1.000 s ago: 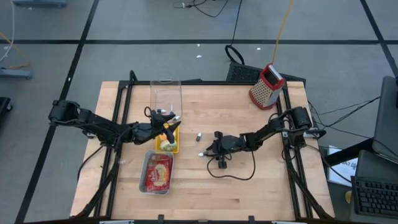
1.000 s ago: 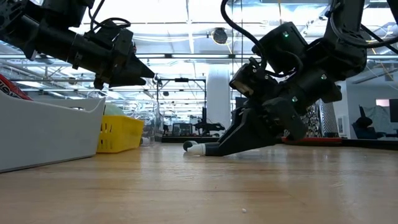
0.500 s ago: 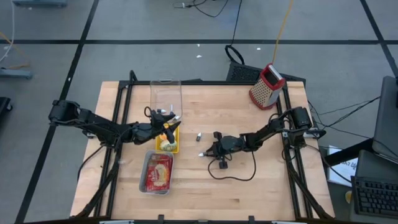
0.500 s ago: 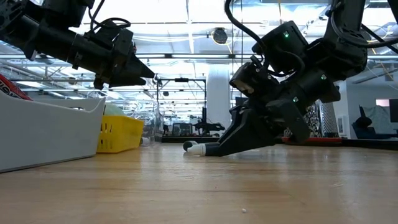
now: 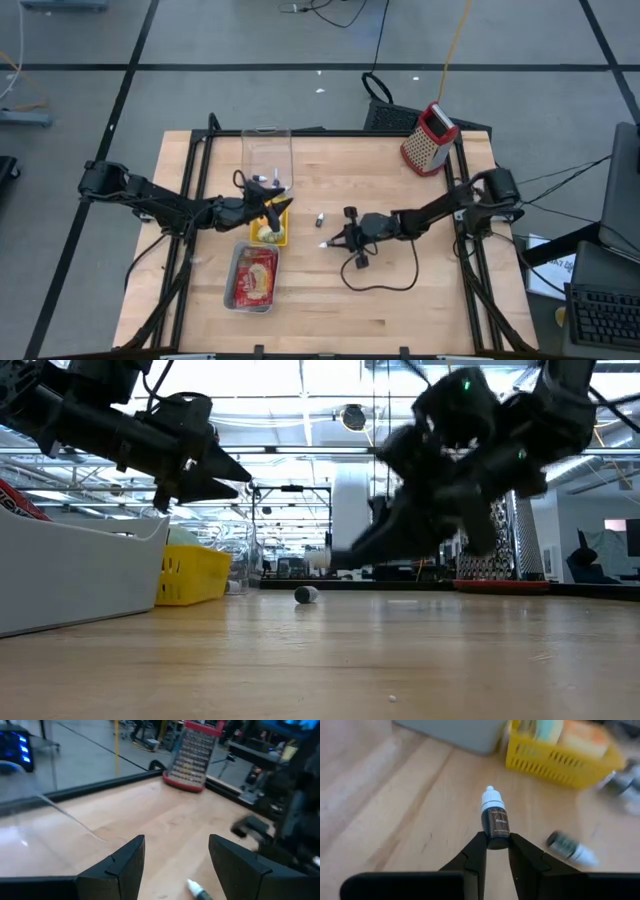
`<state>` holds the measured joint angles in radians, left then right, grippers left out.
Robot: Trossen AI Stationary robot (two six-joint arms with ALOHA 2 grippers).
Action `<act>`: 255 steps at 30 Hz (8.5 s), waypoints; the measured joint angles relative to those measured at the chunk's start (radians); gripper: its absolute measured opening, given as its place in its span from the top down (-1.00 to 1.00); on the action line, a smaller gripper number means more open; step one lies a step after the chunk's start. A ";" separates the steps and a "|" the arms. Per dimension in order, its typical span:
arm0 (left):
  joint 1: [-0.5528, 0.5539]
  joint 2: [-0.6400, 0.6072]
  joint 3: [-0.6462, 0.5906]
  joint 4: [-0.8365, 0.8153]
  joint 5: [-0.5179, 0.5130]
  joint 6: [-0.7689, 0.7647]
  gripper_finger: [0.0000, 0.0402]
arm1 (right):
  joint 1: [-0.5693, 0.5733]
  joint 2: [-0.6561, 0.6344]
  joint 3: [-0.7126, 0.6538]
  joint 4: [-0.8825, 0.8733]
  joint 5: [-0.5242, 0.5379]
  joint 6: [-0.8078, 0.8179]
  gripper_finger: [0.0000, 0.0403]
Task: Pick & Place Food Item
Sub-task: Put the brown food coloring bottle into the transparent bin, then put the green food coloring bottle into the transparent bin
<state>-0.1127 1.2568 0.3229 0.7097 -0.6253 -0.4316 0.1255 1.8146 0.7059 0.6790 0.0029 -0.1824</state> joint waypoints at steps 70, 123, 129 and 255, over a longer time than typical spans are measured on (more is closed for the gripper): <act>-0.047 0.362 0.324 0.096 0.292 0.504 0.74 | -0.060 -0.286 -0.018 -0.031 0.004 0.108 0.57; 0.045 -0.055 -0.149 0.184 -0.257 0.033 -0.40 | -0.113 -0.402 -0.262 0.258 0.043 0.185 0.35; 0.045 -0.061 -0.148 0.185 -0.169 0.024 -0.55 | -0.138 -0.230 -0.107 0.146 -0.032 0.179 0.35; -0.028 0.470 0.452 0.010 0.338 0.431 -0.52 | -0.043 -0.369 -0.144 -0.034 0.125 -0.039 0.70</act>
<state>-0.1410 1.7269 0.7745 0.7197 -0.2869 -0.0002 0.0826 1.4452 0.5617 0.6449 0.1284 -0.2214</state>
